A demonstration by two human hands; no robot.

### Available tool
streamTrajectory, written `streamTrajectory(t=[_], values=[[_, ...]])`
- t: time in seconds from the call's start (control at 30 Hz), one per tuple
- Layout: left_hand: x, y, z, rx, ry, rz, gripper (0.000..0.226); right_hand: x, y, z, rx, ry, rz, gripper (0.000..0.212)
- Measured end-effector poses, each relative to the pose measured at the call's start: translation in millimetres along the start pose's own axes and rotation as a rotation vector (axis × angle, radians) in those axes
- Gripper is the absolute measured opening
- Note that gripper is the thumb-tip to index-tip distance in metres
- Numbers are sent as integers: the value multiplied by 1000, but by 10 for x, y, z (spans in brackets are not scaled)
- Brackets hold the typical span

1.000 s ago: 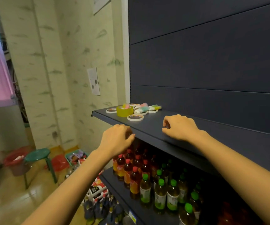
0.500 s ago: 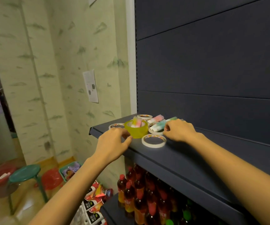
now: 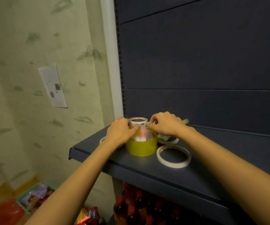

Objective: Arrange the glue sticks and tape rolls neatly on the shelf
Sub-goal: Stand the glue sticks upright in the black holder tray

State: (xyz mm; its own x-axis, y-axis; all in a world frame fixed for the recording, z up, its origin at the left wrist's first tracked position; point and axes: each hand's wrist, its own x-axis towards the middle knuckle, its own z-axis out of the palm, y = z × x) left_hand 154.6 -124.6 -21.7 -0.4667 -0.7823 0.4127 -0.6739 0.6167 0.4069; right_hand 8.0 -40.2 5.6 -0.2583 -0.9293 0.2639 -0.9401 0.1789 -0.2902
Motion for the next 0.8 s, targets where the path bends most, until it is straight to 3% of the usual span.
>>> streamTrajectory(t=[0.27, 0.4, 0.53, 0.63, 0.8], values=[[410, -234, 104, -279, -203, 62, 35, 122, -233, 174, -109, 85, 145, 32], [488, -307, -53, -524, -101, 139, 28, 125, -338, 259, -193, 121, 194, 41], [543, -320, -227, -581, 22, 268, 25, 146, -422, 367, -219, 131, 215, 43], [548, -292, -269, -594, 36, 323, 24, 116, -441, 322, -130, 144, 223, 44], [518, -47, -303, -646, 52, 358, 21, -152, -244, -73, 9, 311, 216, 31]])
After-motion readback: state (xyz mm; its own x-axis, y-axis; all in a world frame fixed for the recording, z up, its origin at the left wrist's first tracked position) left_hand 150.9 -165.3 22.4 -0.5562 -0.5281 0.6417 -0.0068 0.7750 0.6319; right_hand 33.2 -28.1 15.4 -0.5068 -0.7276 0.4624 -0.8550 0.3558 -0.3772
